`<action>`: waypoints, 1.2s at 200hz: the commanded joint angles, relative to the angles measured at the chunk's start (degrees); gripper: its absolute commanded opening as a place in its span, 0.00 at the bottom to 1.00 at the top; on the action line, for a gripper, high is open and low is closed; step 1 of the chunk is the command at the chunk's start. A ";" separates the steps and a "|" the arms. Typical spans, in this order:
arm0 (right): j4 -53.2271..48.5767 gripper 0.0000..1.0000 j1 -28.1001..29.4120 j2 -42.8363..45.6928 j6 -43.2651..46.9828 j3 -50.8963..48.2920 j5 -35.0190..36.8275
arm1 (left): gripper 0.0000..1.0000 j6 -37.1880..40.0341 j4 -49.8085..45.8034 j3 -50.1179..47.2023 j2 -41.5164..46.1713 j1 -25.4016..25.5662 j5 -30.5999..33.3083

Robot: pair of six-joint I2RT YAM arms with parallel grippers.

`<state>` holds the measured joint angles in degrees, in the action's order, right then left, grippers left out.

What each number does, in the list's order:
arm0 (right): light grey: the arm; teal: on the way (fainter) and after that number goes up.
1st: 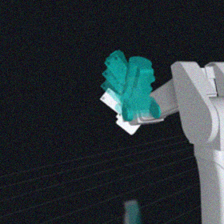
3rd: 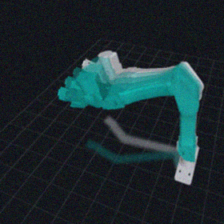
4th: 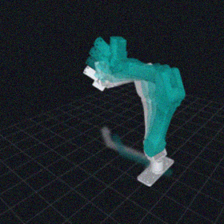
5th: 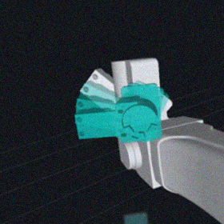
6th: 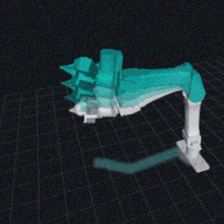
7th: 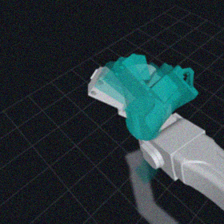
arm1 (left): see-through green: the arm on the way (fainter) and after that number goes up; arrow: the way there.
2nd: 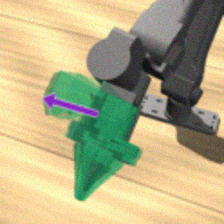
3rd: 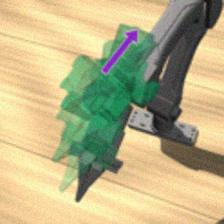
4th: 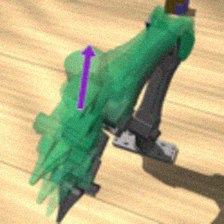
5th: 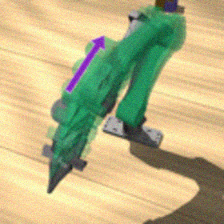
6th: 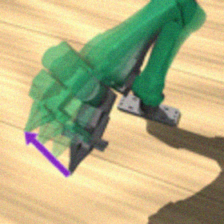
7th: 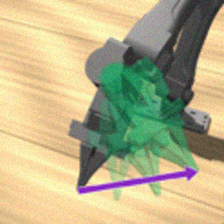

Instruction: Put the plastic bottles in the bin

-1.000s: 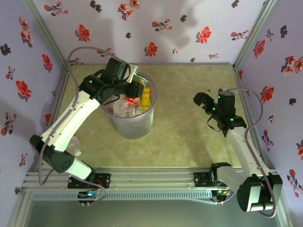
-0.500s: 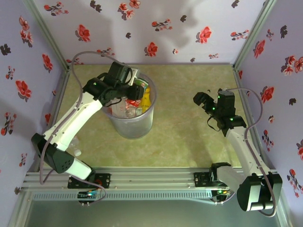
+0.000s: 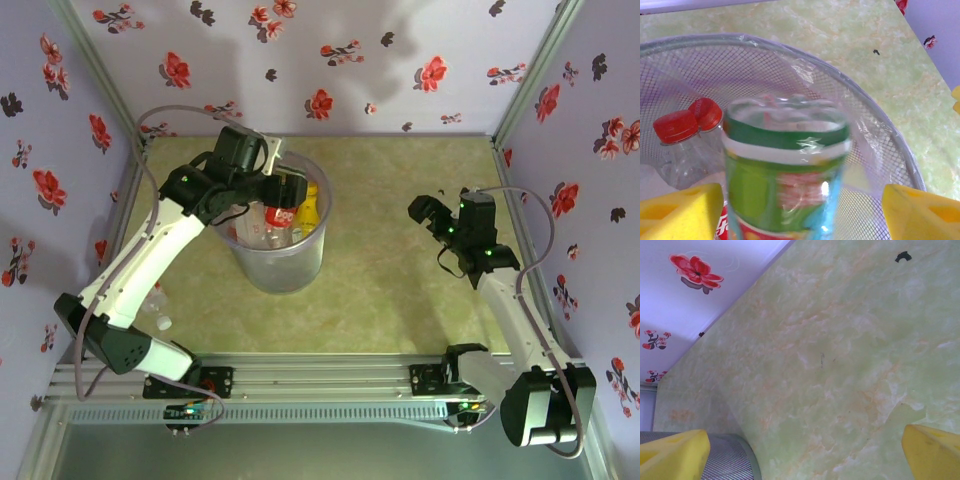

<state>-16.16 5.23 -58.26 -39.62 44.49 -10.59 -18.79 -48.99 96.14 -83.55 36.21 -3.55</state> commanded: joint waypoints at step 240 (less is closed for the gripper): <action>2.94 0.99 -0.40 -0.80 -1.82 -1.42 -1.10 | 0.57 -5.88 5.90 -7.90 4.29 -3.91 -7.61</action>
<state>-14.57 5.23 -58.85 -40.73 43.38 -10.98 -25.71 -40.23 85.06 -81.14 33.15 -12.64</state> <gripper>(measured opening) 0.993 0.475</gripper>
